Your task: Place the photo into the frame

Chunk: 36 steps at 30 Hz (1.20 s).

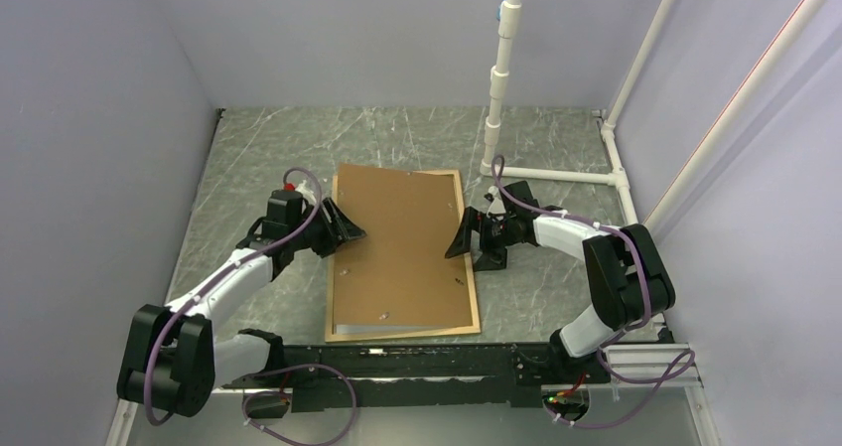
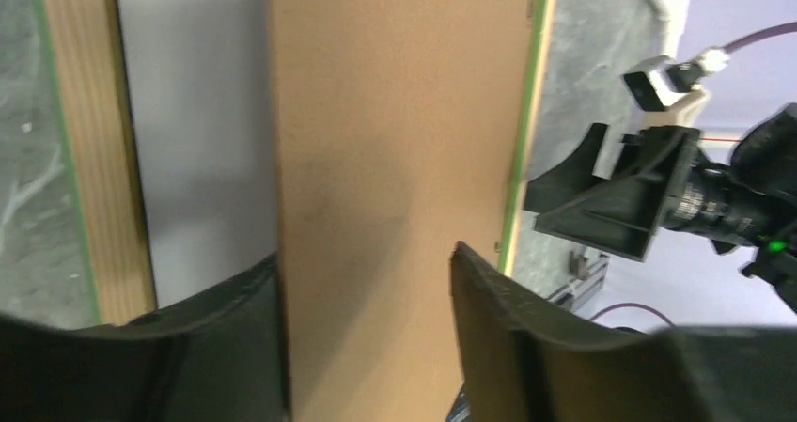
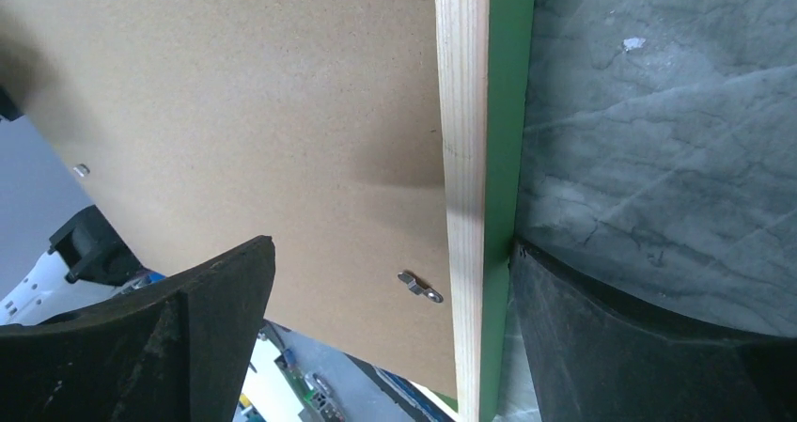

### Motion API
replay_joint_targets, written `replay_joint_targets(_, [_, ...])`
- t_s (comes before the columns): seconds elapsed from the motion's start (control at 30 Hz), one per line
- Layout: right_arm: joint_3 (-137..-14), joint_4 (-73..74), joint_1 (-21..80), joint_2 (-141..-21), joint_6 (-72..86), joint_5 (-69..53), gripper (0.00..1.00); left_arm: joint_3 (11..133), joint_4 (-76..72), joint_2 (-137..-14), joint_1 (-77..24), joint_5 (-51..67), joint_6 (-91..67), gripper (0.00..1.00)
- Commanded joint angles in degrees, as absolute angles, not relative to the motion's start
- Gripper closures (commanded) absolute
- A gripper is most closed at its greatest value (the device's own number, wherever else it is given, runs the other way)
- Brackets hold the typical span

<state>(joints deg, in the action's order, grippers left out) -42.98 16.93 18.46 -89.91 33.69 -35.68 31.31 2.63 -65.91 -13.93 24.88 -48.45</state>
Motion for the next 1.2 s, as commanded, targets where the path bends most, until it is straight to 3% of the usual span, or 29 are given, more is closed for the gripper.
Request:
replay_joint_targets(0.0, [-42.0, 15.9, 19.2, -89.2, 34.3, -38.1, 0.05, 35.0, 9.1, -67.1, -14.8, 22.1, -44.0, 0.35])
replay_joint_targets(0.43, [-41.6, 15.6, 19.1, -89.2, 34.2, -38.1, 0.04, 45.5, 26.0, -72.8, -22.9, 4.1, -41.4, 0.12])
replay_joint_targets(0.7, [-41.1, 15.2, 19.1, -89.1, 34.3, -38.2, 0.04, 55.8, 39.8, -79.7, -29.5, -10.2, -41.8, 0.07])
replay_joint_targets(0.97, [-41.4, 15.3, 19.1, -89.1, 34.2, -38.2, 0.04, 73.2, 63.1, -94.5, -38.3, -29.2, -47.0, 0.01])
replay_joint_targets(1.17, [-41.5, 16.1, 19.2, -88.7, 33.5, -37.5, 0.03, 77.1, 66.7, -98.6, -40.4, -32.1, -48.1, 0.01])
